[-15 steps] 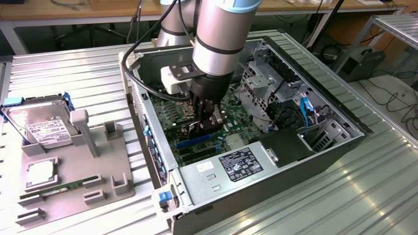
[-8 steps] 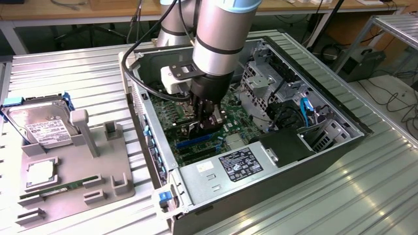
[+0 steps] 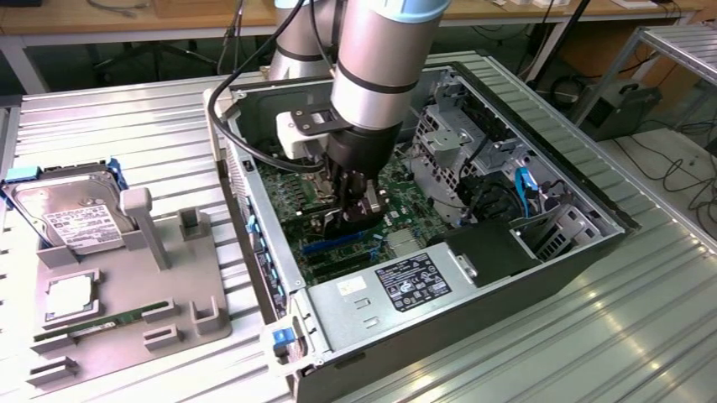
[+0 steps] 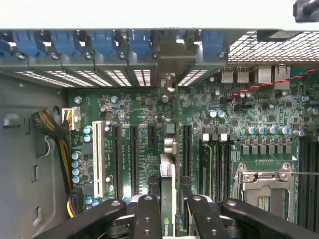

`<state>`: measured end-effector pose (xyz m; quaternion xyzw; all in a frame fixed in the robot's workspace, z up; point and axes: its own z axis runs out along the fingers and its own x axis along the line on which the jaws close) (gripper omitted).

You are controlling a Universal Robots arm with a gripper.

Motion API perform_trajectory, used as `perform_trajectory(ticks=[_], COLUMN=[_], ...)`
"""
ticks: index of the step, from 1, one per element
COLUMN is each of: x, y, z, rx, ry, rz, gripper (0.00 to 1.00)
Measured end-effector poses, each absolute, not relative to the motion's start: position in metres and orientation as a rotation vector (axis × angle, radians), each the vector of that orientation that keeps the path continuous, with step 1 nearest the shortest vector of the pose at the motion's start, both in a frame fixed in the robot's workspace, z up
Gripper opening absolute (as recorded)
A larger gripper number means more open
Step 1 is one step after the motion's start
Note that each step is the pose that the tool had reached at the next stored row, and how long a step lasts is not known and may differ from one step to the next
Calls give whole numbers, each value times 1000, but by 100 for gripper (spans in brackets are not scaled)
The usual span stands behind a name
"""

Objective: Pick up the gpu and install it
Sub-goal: 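Insert the gpu into the slot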

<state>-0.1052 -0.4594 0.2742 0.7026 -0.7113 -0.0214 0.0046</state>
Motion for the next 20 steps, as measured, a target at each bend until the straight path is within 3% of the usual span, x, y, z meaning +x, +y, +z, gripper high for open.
perform_trajectory(ticks=[20], x=[-105], y=[-458], z=[270], rx=[2203], ry=[-2228], rz=[-70], gripper=[26])
